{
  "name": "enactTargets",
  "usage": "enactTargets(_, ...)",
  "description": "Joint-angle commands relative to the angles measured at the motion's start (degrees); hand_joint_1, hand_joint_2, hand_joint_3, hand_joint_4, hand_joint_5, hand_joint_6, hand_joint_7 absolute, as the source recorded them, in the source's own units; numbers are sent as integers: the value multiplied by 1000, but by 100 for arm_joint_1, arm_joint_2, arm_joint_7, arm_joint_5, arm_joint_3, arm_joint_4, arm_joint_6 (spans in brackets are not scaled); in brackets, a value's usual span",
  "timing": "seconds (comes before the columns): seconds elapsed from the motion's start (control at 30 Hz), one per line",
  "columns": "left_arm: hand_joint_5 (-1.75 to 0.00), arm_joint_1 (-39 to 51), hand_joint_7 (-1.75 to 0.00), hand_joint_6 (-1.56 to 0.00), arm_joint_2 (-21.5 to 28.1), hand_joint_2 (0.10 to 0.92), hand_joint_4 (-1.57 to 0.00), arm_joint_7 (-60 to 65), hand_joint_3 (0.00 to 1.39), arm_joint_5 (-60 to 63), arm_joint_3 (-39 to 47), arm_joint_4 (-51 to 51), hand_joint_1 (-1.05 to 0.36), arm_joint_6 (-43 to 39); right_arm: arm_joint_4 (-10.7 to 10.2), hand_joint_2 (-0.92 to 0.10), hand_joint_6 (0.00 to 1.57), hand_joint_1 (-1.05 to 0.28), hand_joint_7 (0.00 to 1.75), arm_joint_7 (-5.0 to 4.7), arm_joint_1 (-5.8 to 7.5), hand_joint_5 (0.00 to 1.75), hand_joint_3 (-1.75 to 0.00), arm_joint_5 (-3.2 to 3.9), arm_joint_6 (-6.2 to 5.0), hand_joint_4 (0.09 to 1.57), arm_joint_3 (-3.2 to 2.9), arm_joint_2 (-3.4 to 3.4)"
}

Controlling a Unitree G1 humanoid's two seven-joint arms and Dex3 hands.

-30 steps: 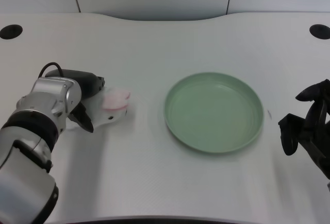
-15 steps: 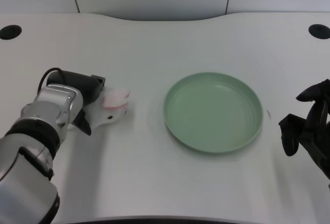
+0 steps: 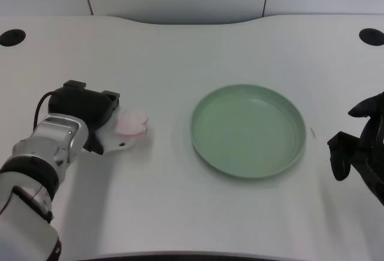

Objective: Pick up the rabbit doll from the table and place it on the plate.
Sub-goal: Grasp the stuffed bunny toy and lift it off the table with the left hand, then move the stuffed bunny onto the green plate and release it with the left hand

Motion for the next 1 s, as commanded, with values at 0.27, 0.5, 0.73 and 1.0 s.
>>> enactTargets(0.27,-1345,193,-687,-843,256,894,-711,686,7,-171,240,72,-282,-198,219,-651,603,-566,1746,86,-64,1746,-1338,120,-127,1240,-79,6)
enactTargets(0.5,-1679,-40,-1633,-503,381,921,-550,106,107,-677,800,-14,-210,-318,360,-645,598,-572,1746,112,-122,1746,-1325,7,-327,1241,-44,41)
enactTargets(0.73,-1372,-397,-1436,-541,491,921,-537,-579,116,-979,1120,-184,-182,-401,296,-626,647,-539,1746,-82,-177,1746,-1369,-100,-100,1283,33,-5)
enactTargets(1.0,-1388,-875,-1320,-626,132,916,-516,-561,55,-998,1176,-464,-188,-618,388,-629,683,-548,1746,-41,-204,1746,-1354,-186,-214,1311,82,17)
